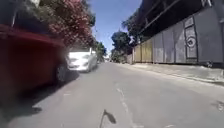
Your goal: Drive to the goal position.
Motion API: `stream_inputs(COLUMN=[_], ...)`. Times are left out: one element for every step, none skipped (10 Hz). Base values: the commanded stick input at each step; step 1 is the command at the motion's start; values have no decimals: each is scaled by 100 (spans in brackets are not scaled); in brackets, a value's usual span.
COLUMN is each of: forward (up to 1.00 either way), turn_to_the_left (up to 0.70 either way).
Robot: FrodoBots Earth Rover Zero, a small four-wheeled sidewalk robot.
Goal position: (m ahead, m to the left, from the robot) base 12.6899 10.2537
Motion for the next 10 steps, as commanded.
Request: stream_inputs(forward=[100, 100, 100, 100, 100, 100, 100, 100, 100, 100], turn_to_the_left=[0, 0, 0, 0, 0, -1, -11, -39, -16, 0])
